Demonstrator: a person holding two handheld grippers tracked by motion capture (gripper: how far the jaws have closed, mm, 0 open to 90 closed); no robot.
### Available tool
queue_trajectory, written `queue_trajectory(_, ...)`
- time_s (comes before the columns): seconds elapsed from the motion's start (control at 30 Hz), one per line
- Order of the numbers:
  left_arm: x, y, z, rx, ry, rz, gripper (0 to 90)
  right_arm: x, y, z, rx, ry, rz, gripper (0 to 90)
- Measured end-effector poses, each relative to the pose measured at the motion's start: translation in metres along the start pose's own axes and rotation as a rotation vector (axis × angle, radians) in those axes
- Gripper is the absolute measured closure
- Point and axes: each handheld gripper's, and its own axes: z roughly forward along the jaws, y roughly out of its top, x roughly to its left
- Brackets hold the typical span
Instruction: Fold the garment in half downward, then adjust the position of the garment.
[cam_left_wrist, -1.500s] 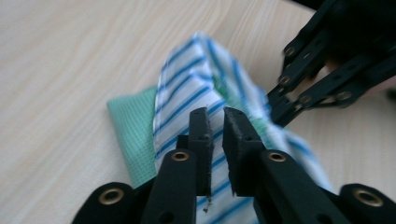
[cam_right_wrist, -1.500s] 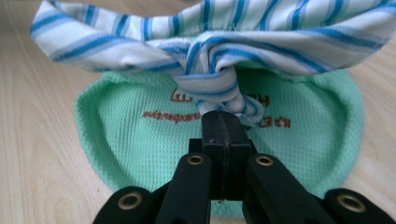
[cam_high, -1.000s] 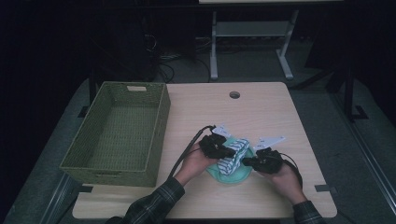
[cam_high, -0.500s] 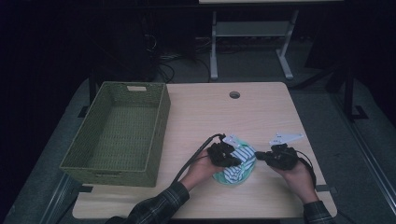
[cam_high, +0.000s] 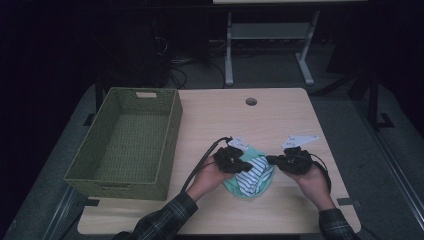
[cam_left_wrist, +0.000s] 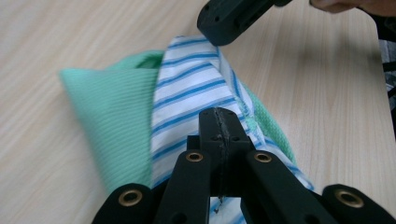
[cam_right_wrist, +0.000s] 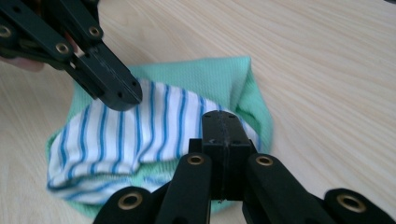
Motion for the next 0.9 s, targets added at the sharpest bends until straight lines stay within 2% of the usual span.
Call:
queue_trajectory(0.13,0.002,-0.005,-0.013,-0.010,0.018,-0.017,89.6,0.002,0.009,0.010,-0.004,0.019,-0.012,89.8)
queue_trajectory(0.27,0.004,-0.014,-0.023,-0.001,0.046,-0.025,89.6,0.005,0.018,0.021,0.003,0.034,-0.023,89.8)
queue_trajectory(0.43,0.010,-0.027,-0.030,0.016,0.062,-0.046,89.6,0.007,0.029,0.035,0.006,0.055,-0.034,89.8)
queue_trajectory(0.53,0.010,-0.033,-0.032,0.018,0.070,-0.059,89.6,0.008,0.034,0.043,0.010,0.066,-0.041,89.9)
queue_trajectory(0.6,0.012,-0.035,-0.034,0.032,0.079,-0.045,89.6,0.009,0.036,0.048,0.013,0.072,-0.042,89.8)
queue_trajectory(0.73,0.016,-0.038,-0.031,0.031,0.086,-0.064,89.6,0.011,0.039,0.059,0.026,0.083,-0.050,89.9)
queue_trajectory(0.9,0.017,-0.040,-0.022,0.051,0.084,-0.066,89.6,0.008,0.036,0.075,0.067,0.069,-0.042,89.8)
